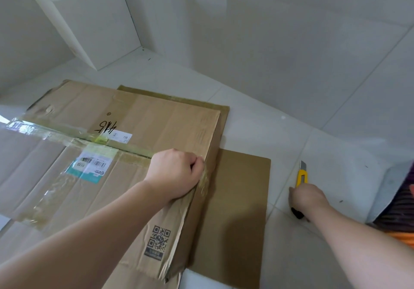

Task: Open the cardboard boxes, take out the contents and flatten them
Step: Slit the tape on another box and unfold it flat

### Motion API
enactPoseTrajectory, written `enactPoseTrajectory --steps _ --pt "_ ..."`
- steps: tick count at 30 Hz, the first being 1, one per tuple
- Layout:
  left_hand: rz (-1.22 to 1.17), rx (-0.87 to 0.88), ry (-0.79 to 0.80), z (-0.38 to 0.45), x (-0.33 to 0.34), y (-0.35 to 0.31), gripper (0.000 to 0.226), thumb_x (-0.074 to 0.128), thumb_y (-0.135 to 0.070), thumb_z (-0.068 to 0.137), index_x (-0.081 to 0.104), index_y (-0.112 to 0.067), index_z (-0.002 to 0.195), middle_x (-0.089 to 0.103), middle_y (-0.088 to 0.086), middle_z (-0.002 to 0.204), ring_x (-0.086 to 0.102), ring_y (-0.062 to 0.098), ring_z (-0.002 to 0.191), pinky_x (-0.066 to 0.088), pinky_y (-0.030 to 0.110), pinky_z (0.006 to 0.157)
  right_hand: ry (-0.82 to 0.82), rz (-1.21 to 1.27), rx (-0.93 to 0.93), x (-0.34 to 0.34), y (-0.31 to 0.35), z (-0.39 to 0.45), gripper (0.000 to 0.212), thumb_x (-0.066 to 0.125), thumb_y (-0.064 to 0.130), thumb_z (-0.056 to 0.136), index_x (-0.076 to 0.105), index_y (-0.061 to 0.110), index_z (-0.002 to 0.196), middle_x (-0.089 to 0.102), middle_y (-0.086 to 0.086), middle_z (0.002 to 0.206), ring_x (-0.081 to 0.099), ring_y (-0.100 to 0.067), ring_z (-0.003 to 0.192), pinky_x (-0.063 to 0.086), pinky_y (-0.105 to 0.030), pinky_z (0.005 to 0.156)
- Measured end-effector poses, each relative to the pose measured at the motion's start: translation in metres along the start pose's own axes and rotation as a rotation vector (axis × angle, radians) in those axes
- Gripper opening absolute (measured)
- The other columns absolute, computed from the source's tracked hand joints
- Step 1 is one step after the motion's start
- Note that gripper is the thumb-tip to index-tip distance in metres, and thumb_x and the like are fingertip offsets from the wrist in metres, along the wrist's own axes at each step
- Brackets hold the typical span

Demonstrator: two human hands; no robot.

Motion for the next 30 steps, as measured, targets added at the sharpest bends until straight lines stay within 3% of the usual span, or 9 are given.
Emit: enactPoseTrajectory --steps 4,8,11,13,15,18,21,25,30 --pt "0.006 0.012 0.022 0.0 -0.002 -0.002 0.05 0.032 -0.044 0.091 0.047 -0.011 0.056 0.04 0.0 0.044 0.046 0.021 0.052 0.022 0.022 0.044 0.01 -0.024 0.026 -0.004 -0.004 0.0 0.054 0.033 0.044 0.1 0.058 0.001 0.123 0.061 -0.017 0.122 0.06 -0.031 0.109 0.05 -0.032 0.089" --pt "-0.019 0.004 0.054 -0.001 -0.012 -0.006 0.048 0.038 -0.04 0.096 0.044 -0.012 0.057 0.041 -0.001 0.047 0.045 0.021 0.054 0.025 0.025 0.046 -0.249 0.015 -0.063 -0.081 0.029 -0.013 0.05 0.036 0.047 0.098 0.064 0.007 0.11 0.065 -0.015 0.113 0.061 -0.032 0.104 0.047 -0.033 0.078" --pt "-0.076 0.019 0.07 -0.006 -0.029 -0.01 0.049 0.037 -0.039 0.097 0.036 -0.015 0.054 0.04 -0.002 0.047 0.043 0.02 0.051 0.03 0.026 0.048 -0.492 0.242 -0.393 -0.154 0.108 -0.061 0.033 0.047 0.04 0.095 0.06 0.013 0.084 0.066 -0.008 0.084 0.06 -0.03 0.08 0.044 -0.031 0.064" --pt "-0.109 0.028 0.052 -0.012 -0.045 -0.012 0.049 0.038 -0.039 0.097 0.032 -0.016 0.054 0.039 -0.002 0.047 0.041 0.02 0.05 0.032 0.027 0.049 -0.498 0.356 -0.718 -0.177 0.173 -0.114 0.029 0.056 0.04 0.091 0.058 0.014 0.078 0.059 -0.002 0.074 0.056 -0.026 0.074 0.042 -0.032 0.063" --pt "-0.141 0.039 0.039 -0.019 -0.064 -0.016 0.048 0.038 -0.038 0.098 0.034 -0.016 0.055 0.039 -0.004 0.049 0.04 0.017 0.049 0.033 0.028 0.05 -0.391 0.334 -1.003 -0.178 0.233 -0.168 0.028 0.058 0.043 0.089 0.063 0.015 0.087 0.059 -0.001 0.082 0.055 -0.022 0.08 0.045 -0.032 0.071" --pt "-0.112 0.032 0.08 -0.028 -0.092 -0.016 0.043 0.033 -0.037 0.1 0.043 -0.019 0.062 0.041 -0.005 0.057 0.043 0.019 0.058 0.037 0.03 0.056 -0.261 0.101 -1.218 -0.162 0.293 -0.216 0.029 0.052 0.029 0.089 0.061 0.021 0.115 0.054 -0.006 0.114 0.048 -0.023 0.111 0.041 -0.038 0.095" --pt "-0.011 0.002 0.117 -0.038 -0.12 -0.006 0.043 0.031 -0.036 0.1 0.042 -0.018 0.063 0.041 -0.002 0.061 0.041 0.021 0.062 0.031 0.03 0.056 -0.2 -0.044 -1.228 -0.147 0.31 -0.233 0.043 0.048 0.027 0.091 0.047 0.026 0.134 0.04 -0.007 0.135 0.032 -0.024 0.131 0.03 -0.04 0.109" --pt "0.05 -0.087 0.172 -0.058 -0.149 0.017 0.049 0.033 -0.036 0.098 0.032 -0.016 0.054 0.036 0.0 0.053 0.037 0.021 0.054 0.026 0.029 0.05 -0.226 -0.294 -1.157 -0.124 0.311 -0.238 0.077 0.063 0.041 0.084 0.025 0.021 0.148 0.023 -0.01 0.151 0.021 -0.027 0.141 0.019 -0.036 0.116" --pt "0.051 -0.144 0.453 -0.094 -0.153 0.044 0.037 0.045 -0.038 0.089 0.044 -0.015 0.061 0.046 -0.001 0.059 0.043 0.014 0.055 0.036 0.024 0.052 -0.313 -0.286 -1.128 -0.131 0.315 -0.231 0.061 0.061 0.025 0.086 0.035 0.02 0.142 0.038 -0.007 0.142 0.038 -0.025 0.132 0.031 -0.035 0.109"
Point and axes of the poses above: each hand's wrist, its own z-axis towards the middle knuckle, its own x-axis out of the palm, y = z × x, the point moved 9 cm from there along z, towards the middle knuckle
